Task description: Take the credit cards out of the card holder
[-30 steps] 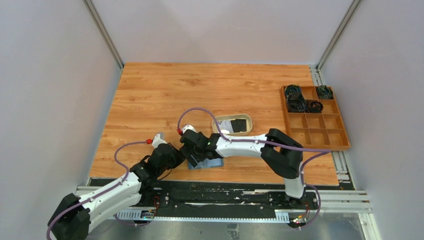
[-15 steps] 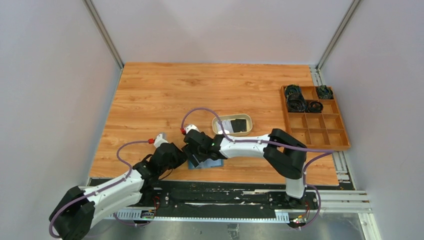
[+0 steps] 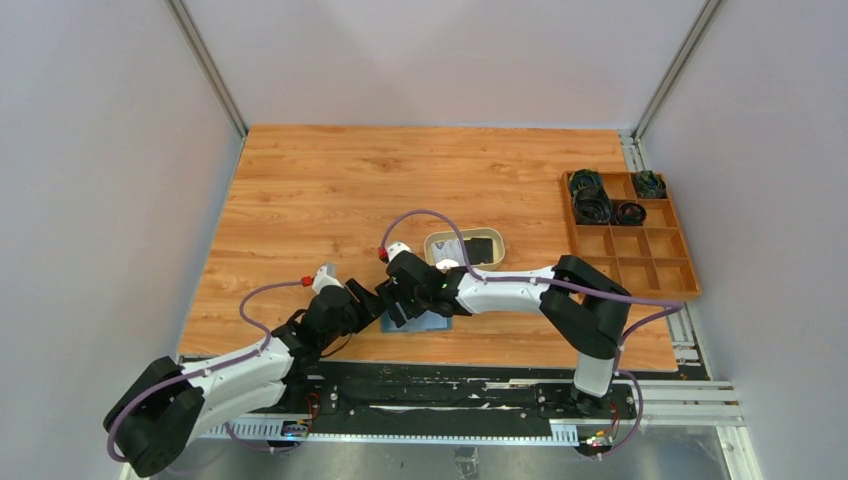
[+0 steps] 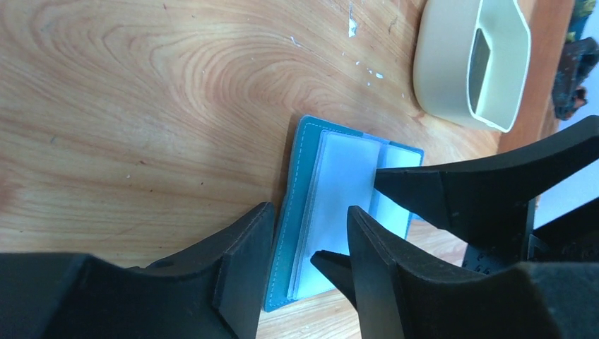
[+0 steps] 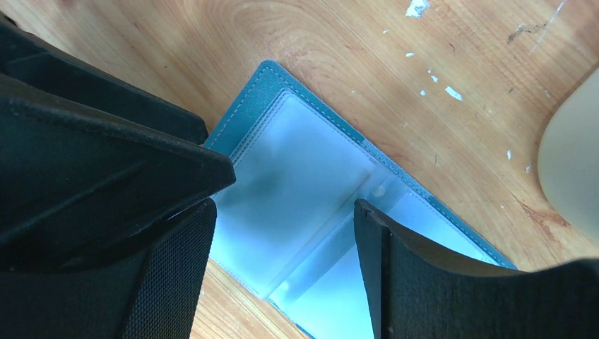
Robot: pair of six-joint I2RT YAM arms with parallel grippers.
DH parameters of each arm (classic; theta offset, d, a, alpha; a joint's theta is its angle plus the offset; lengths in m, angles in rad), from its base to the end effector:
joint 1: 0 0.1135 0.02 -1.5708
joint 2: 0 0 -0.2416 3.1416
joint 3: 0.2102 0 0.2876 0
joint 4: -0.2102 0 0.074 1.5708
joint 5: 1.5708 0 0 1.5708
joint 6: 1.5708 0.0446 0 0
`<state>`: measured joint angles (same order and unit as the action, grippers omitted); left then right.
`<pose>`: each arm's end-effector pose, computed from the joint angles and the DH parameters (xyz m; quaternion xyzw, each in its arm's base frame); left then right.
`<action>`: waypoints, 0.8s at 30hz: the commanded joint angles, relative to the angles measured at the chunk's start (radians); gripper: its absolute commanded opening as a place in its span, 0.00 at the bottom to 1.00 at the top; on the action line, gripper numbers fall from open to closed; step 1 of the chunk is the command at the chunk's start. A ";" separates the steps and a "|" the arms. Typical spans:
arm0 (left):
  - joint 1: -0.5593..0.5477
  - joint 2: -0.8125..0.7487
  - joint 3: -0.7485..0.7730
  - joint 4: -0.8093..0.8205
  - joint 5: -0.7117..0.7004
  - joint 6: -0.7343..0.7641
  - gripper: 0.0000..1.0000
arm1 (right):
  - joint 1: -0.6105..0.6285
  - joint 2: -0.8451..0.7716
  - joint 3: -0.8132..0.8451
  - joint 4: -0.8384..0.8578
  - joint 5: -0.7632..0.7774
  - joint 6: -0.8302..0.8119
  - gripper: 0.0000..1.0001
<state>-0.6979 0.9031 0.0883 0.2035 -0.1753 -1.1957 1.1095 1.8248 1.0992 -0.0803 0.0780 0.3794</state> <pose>0.1610 -0.1249 0.0721 -0.2568 0.8465 -0.3278 0.3317 0.1869 0.3683 0.1201 -0.3174 0.8712 0.2261 0.2988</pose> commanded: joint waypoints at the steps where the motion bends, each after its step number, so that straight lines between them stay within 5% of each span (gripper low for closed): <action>1: -0.009 0.044 -0.075 0.016 0.033 -0.065 0.53 | -0.020 0.028 -0.096 0.040 -0.156 0.043 0.75; 8: -0.009 0.142 -0.111 0.121 0.056 -0.100 0.49 | -0.032 0.014 -0.161 0.188 -0.284 0.052 0.74; 14: -0.009 0.194 -0.102 0.157 0.065 -0.117 0.04 | -0.043 0.005 -0.195 0.242 -0.335 0.055 0.73; 24: -0.009 0.186 -0.102 0.143 0.047 -0.117 0.00 | -0.051 0.008 -0.189 0.221 -0.340 0.046 0.73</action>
<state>-0.6971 1.0592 0.0265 0.4568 -0.1345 -1.3373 1.0401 1.7752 0.9428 0.1989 -0.1493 0.3954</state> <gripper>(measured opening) 0.058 0.731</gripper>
